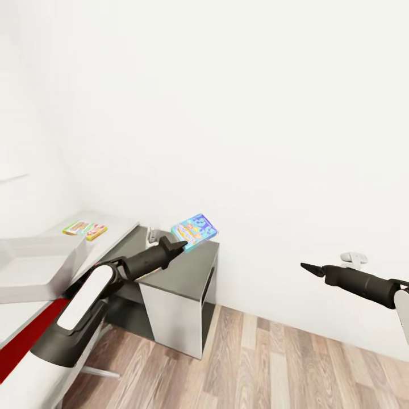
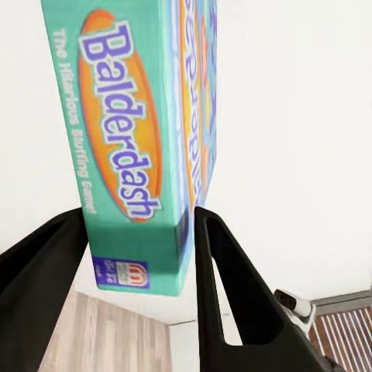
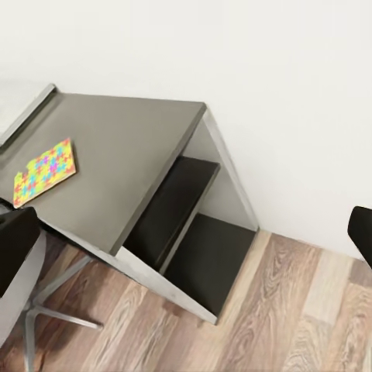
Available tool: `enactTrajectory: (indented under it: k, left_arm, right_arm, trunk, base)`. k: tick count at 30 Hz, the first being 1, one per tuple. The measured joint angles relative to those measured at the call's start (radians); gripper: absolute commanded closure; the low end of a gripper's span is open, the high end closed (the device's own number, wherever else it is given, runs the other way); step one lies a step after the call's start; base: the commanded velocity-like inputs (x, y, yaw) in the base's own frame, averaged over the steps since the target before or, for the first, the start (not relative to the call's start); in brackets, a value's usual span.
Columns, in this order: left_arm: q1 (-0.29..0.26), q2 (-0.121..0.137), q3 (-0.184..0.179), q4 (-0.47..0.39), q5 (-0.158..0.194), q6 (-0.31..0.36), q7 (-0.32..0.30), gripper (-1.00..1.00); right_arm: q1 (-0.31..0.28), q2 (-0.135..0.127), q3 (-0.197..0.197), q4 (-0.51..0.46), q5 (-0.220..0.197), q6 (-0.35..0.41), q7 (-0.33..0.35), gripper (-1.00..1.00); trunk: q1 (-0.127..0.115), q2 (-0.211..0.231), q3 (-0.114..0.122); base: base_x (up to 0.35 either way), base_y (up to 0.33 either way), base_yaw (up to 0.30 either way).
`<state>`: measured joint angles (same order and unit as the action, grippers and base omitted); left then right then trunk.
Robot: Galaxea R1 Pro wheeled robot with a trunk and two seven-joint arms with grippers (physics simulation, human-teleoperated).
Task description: Put all the toys in the child's room - the three board games (two on the bed and one on the table), the two jigsaw puzzles on the table, and the tennis ball on the table - inside the toy box on the table in the child's room.
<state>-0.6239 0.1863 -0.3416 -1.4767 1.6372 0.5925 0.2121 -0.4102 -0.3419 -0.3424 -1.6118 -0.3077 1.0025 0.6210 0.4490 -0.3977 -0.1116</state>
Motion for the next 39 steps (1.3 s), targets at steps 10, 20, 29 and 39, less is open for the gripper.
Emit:
enactTrajectory:
  k: [10, 20, 29, 39]
  left_arm:
    - [0.001, 0.000, 0.002, -0.001, -0.001, -0.001, -0.001, 1.00]
    - [0.001, 0.000, 0.003, -0.001, 0.001, 0.000, -0.002, 1.00]
    - [0.006, 0.001, 0.005, -0.001, 0.001, -0.001, -0.004, 1.00]
    - [0.007, 0.000, 0.005, -0.001, 0.003, 0.000, -0.007, 1.00]
  right_arm:
    - [0.000, 0.000, 0.000, 0.000, 0.000, 0.000, 0.000, -1.00]
    - [0.000, 0.000, 0.000, 0.000, 0.000, 0.000, 0.000, -1.00]
    - [0.001, 0.000, 0.000, -0.001, 0.000, 0.000, 0.001, -1.00]
    - [0.001, 0.000, 0.000, -0.001, 0.000, 0.000, 0.000, -1.00]
  trunk:
    - [0.000, 0.000, 0.001]
    - [0.000, 0.000, 0.001]
    - [0.000, 0.000, 0.001]
    - [0.000, 0.000, 0.001]
  base:
    - [0.063, -0.001, 0.283]
    - [0.083, 0.000, 0.287]
    - [0.299, 0.000, 0.288]
    - [0.134, 0.000, 0.290]
